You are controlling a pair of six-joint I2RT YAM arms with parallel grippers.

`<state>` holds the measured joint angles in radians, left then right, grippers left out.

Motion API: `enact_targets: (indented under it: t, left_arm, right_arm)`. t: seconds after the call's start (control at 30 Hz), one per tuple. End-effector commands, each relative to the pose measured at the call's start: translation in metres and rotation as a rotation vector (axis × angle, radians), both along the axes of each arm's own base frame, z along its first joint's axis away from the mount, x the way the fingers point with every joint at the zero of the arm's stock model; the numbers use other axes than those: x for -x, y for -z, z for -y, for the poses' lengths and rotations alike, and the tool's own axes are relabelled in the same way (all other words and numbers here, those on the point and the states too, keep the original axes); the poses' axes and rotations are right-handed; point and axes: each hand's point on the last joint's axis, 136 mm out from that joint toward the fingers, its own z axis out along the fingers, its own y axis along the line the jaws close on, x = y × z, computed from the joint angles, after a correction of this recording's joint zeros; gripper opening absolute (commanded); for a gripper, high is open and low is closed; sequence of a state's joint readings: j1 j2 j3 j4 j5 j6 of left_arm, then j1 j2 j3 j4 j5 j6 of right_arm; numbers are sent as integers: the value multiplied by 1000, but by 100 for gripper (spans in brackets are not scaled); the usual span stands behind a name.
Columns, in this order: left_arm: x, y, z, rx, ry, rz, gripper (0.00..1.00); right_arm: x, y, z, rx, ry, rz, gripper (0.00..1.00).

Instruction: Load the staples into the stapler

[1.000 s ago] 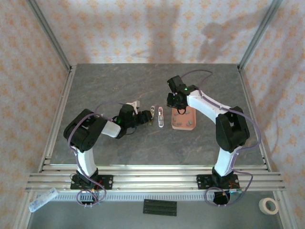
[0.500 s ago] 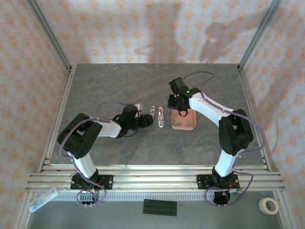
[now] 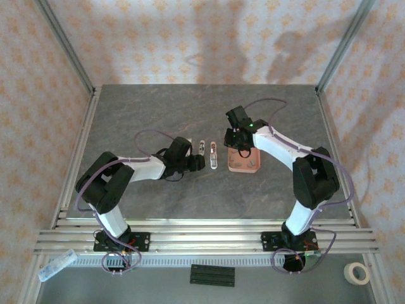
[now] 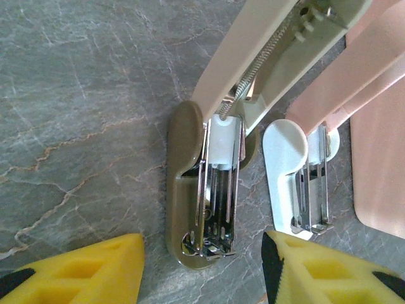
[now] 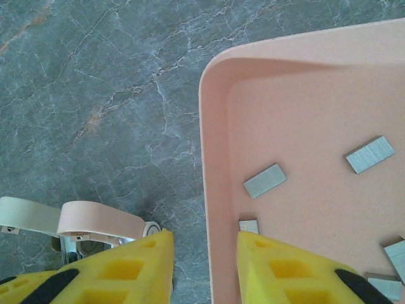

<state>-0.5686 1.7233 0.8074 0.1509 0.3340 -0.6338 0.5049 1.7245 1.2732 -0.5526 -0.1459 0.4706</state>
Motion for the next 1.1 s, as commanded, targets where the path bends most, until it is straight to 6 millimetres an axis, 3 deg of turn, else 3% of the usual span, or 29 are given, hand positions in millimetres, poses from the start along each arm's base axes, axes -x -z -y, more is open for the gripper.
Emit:
enact_targets:
  t: [0.0,0.4,0.6,0.7,1.07]
  left_arm:
    - [-4,-1,9,-8,24,4,53]
    - [-9,-16,17,31,34,57,53]
    - [-9,-26,3,5,-4,105,56]
    - [-8,-30,-7,-31,-21,121,57]
    - [-8,-30,-30,-70,-67,127,59]
  right_arm:
    - [0,-12,11,19,35,29,32]
    - [6,17,48,142,162,-168,33]
    - [-1,39,61,114,278,-277,32]
    - [-6,47,51,52,289,-307,27]
    - [-19,60,32,-22,305,-353,28]
